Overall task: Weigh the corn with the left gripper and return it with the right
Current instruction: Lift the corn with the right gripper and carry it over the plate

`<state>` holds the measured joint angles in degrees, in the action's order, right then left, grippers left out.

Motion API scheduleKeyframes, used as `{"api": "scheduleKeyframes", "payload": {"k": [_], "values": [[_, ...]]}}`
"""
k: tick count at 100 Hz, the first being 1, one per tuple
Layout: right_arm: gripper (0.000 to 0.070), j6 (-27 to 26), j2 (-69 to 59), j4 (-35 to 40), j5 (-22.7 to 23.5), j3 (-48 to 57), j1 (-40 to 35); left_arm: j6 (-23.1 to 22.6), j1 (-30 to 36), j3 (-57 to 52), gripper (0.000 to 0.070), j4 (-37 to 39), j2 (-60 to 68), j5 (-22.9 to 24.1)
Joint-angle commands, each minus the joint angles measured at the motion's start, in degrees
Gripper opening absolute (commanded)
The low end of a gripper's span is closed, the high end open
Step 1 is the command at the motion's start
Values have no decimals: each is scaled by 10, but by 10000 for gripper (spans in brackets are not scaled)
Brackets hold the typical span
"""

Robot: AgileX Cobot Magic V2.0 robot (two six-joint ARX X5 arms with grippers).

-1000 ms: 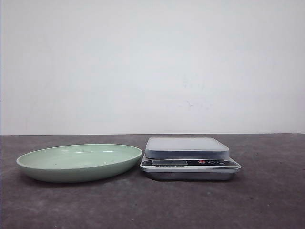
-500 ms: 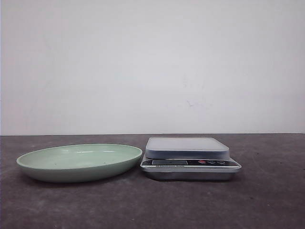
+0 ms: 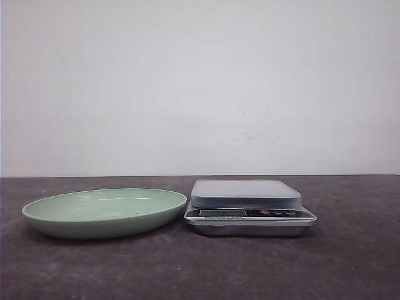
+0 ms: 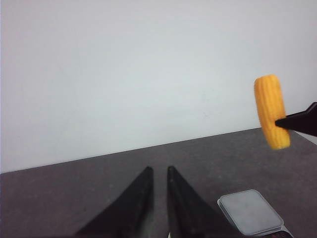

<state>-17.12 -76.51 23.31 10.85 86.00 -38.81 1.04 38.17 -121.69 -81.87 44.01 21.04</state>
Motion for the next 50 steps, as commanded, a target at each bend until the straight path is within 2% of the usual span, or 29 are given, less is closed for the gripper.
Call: {"api": "scheduleKeyframes", "payload": {"k": [1, 33, 50], "values": [[0, -16, -10, -8, 7, 10, -6, -2, 5, -12, 0, -33, 5, 1], [0, -51, -103, 34, 103, 10, -14, -2, 5, -12, 0, -33, 5, 1], [0, -51, -172, 52, 118, 10, -23, -2, 5, -12, 0, -33, 5, 1]]}}
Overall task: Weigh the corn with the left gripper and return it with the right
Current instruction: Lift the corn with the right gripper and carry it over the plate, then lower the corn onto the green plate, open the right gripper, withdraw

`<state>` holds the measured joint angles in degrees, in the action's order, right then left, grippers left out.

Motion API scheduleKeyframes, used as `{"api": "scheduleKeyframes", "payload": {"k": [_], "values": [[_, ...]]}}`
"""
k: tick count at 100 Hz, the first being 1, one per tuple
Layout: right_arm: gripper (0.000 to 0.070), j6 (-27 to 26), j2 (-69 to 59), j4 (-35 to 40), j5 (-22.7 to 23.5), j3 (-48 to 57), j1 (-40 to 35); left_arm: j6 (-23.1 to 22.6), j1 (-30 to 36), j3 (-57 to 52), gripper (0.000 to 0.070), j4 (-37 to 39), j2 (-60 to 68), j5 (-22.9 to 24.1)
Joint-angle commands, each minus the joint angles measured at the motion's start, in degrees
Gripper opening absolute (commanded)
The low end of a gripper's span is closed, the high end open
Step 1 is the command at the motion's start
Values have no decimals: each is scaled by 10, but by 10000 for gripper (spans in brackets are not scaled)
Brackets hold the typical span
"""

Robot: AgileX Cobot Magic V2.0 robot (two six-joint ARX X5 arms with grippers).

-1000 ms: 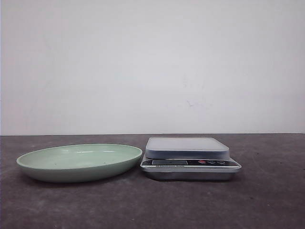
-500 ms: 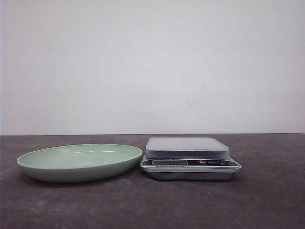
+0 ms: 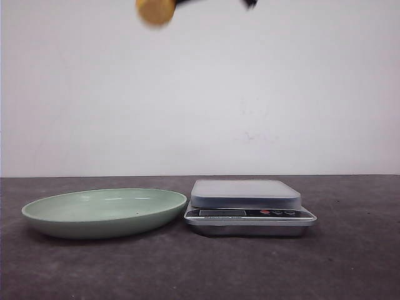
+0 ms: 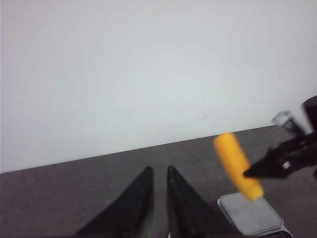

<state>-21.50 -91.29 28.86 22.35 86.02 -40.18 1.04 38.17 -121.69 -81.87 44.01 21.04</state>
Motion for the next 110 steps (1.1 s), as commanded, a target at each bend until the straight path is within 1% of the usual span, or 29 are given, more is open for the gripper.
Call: {"api": "scheduleKeyframes", "payload": {"k": [1, 25, 51, 68, 87, 108, 110], "values": [[0, -7, -29, -3, 3, 10, -10, -2, 5, -12, 0, -33, 5, 1], [0, -9, -114, -2, 2, 10, -29, -1, 5, -12, 0, -33, 5, 1], [0, -17, -178, 6, 2, 10, -35, -1, 5, -12, 0, -33, 5, 1], [0, -23, -207, 9, 1, 10, -36, -1, 5, -12, 0, -33, 5, 1], [0, -51, -235, 8, 2, 10, -36, 1, 5, -12, 0, -33, 5, 1], [0, -55, -245, 13, 1, 10, -36, 4, 5, -12, 0, -33, 5, 1], [11, -55, -245, 11, 2, 10, -36, 5, 5, -12, 0, -33, 5, 1]]}}
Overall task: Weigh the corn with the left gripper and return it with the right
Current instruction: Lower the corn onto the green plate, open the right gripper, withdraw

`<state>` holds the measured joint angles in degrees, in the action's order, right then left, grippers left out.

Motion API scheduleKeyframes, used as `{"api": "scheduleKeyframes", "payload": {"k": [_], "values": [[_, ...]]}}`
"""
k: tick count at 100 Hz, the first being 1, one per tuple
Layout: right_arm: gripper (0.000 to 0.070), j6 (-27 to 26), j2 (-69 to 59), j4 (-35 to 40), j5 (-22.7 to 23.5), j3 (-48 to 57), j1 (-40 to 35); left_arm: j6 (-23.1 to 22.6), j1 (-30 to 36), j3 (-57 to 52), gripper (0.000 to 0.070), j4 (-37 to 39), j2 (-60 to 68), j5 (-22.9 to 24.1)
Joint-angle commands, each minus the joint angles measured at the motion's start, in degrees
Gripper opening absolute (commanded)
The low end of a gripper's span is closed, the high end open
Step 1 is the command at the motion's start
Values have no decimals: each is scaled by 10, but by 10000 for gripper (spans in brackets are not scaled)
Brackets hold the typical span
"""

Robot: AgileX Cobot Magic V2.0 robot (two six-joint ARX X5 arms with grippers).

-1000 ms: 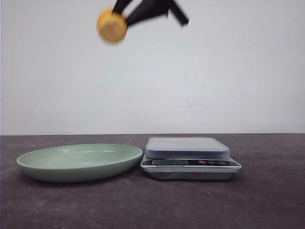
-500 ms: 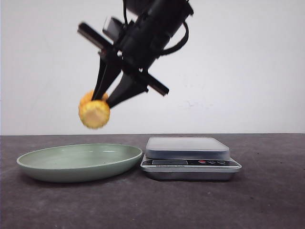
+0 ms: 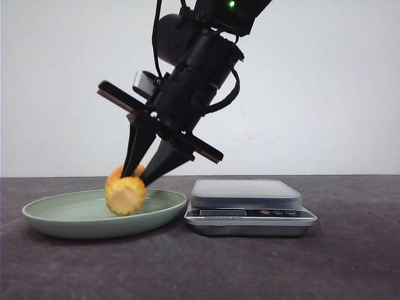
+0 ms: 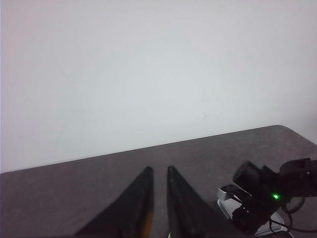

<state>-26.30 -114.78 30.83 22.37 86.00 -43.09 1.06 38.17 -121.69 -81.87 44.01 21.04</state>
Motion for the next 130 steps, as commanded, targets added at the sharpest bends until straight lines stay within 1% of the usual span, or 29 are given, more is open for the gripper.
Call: {"api": "scheduleKeyframes", "payload": {"k": [1, 3, 5, 13, 16, 19, 23, 38, 42, 52, 73, 82, 89, 116, 125, 130], "values": [[19, -7, -10, -10, 1, 10, -7, 6, 5, -12, 0, -33, 5, 1], [43, -7, -10, -12, 2, 10, -8, 8, 5, -12, 0, -33, 5, 1], [83, -7, -10, -13, 2, 10, -8, 10, 5, -12, 0, -33, 5, 1], [317, -8, -10, -14, 2, 10, -8, 11, 5, -12, 0, -33, 5, 1], [387, -8, -10, -14, 2, 10, -7, 11, 5, -12, 0, -33, 5, 1], [435, -8, -10, -14, 2, 10, -7, 11, 5, -12, 0, -33, 5, 1], [466, -7, -10, -14, 2, 10, -8, 11, 5, -12, 0, -33, 5, 1], [476, -7, -10, -27, 1, 10, -8, 11, 5, -12, 0, -33, 5, 1], [489, -7, -9, -35, 1, 10, -7, 11, 5, -12, 0, -33, 5, 1], [489, -7, -6, -39, -1, 19, -5, 11, 5, -12, 0, -33, 5, 1], [489, 5, -6, -15, -3, 87, -5, 12, 5, -12, 0, -33, 5, 1], [489, 27, -6, 17, -5, 146, -5, 12, 5, -12, 0, -33, 5, 1], [489, 48, -6, 50, -20, 200, -5, 11, 5, -12, 0, -33, 5, 1], [489, 152, -6, 215, -117, 448, -7, 11, 5, -12, 0, -33, 5, 1], [489, 172, -5, 270, -145, 532, -7, 11, 5, -12, 0, -33, 5, 1], [488, 179, -5, 297, -152, 576, -7, 11, 5, -12, 0, -33, 5, 1]]}}
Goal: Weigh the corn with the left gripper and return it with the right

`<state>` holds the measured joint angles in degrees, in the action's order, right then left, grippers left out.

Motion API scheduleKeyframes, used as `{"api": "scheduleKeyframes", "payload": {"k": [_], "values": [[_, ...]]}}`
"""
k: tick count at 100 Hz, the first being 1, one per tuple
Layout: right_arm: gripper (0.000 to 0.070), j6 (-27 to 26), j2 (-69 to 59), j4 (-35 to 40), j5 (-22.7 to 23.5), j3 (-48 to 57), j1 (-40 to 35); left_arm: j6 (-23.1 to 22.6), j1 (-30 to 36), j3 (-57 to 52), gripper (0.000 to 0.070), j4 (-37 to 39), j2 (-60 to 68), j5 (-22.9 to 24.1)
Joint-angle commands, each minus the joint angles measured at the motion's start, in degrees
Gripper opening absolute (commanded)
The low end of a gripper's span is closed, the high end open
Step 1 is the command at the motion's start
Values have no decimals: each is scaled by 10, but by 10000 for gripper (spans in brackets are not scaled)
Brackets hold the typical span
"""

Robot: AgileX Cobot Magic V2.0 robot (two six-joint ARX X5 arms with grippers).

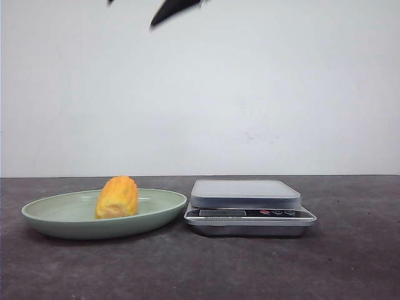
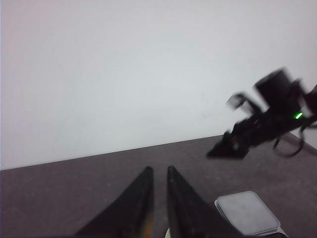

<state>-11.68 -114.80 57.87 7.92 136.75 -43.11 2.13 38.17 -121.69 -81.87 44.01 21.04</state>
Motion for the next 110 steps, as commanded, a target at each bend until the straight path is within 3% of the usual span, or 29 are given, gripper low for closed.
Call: {"api": "scheduleKeyframes", "payload": {"k": [1, 10, 27, 44, 83, 110], "values": [[488, 33, -5, 33, -7, 78, -6, 1, 5, -12, 0, -33, 5, 1], [435, 41, -5, 77, -9, 154, -6, 1, 5, -12, 0, -33, 5, 1], [138, 78, -5, 160, -45, 270, -8, 0, 5, -12, 0, -33, 5, 1], [16, 114, -5, 238, -90, 345, -14, 0, 5, -12, 0, -33, 5, 1], [11, 148, 7, 240, -95, 470, -38, 1, 5, -3, 0, -33, 5, 1], [11, 140, 12, 249, -95, 471, -56, 5, 5, 17, 0, -33, 5, 1]]}}
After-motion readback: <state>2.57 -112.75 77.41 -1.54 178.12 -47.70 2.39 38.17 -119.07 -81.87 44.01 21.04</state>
